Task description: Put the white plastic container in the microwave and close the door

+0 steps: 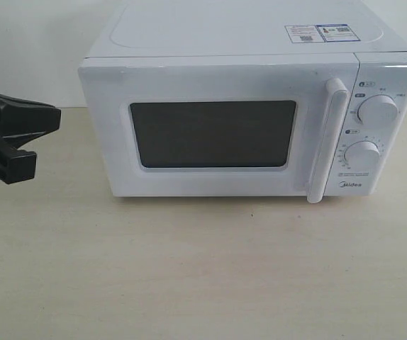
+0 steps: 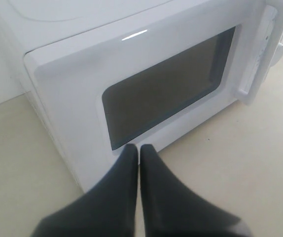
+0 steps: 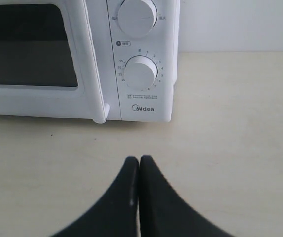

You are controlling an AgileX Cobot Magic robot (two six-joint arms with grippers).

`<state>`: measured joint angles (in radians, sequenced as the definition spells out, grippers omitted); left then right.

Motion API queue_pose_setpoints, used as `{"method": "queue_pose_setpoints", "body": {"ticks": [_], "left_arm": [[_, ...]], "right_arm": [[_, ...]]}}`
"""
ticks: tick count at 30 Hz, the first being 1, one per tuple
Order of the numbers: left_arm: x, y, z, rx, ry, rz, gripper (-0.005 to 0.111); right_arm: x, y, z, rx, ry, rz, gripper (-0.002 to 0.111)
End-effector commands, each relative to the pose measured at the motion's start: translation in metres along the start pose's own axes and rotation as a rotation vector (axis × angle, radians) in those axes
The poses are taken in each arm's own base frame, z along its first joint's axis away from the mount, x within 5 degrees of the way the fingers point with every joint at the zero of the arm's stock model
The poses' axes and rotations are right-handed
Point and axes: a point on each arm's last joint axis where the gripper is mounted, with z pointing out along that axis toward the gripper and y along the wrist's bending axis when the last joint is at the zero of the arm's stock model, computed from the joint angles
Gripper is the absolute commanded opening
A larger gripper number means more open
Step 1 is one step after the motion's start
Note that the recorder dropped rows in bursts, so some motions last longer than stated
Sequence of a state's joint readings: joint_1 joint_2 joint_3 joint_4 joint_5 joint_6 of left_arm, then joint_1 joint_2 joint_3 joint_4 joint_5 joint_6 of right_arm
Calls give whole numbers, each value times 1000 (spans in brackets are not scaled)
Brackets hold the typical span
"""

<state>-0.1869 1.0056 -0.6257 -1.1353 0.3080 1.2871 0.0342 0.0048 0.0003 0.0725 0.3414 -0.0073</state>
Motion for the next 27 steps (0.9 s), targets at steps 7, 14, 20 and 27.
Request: {"method": "queue_pose_setpoints", "body": {"ticks": [7,14,20,27], "left_arm": [[-25,-5,-57,-126,-248,64,4],[-9,-21,-146,-263,-597,-63,4],[21,-30,-168,-292,-725,-158,4],[79,-45,-129,-23,-488,-552,4]], "right_arm": [[0,0,0,5,-7,-1,0],[0,0,0,5,-7,-1,0],[0,0,0,5,-7,-1,0],[0,0,0,5,-7,-1,0]]}}
